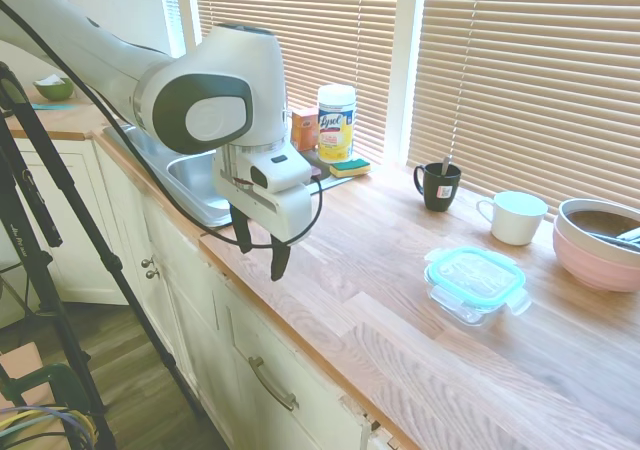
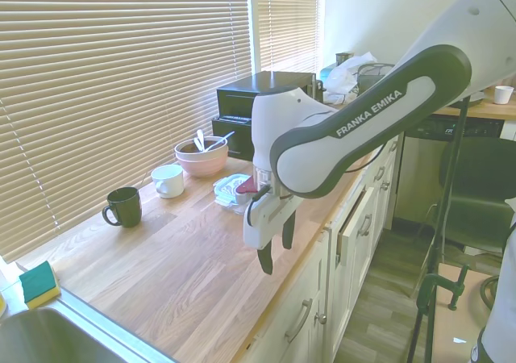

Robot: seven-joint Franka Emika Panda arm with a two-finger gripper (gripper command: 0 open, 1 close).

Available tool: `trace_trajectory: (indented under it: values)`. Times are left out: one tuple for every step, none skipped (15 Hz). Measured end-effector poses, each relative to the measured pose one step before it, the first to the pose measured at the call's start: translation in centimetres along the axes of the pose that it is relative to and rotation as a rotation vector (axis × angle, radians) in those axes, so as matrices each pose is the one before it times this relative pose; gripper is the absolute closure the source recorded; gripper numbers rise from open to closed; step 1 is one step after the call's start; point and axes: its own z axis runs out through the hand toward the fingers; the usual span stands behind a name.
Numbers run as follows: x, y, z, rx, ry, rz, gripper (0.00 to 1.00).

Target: Uncover the lid of the food container

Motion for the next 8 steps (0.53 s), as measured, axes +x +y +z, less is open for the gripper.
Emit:
trace_trajectory:
  values:
    - [0.028,0.006,0.055,-0.00046,-0.00025,0.0035,0.0]
    - [0.153,0.08,0.029,0.00044,0.00262,0.00965,0.0]
    - [0.283,0.111,-0.012,0.0029,0.00738,0.00734,0.0]
    - [0.377,0.143,-0.044,0.00289,0.00947,0.00943,0.0]
    - [0.438,0.125,-0.064,0.00143,0.00576,0.00768,0.0]
    - [0.493,0.028,-0.128,0.00209,0.00403,0.00722,0.0]
    - [0.699,-0.046,-0.217,0.0028,0.00648,0.00713,0.0]
    - [0.823,-0.054,-0.212,0.00295,0.00595,0.0096,0.0]
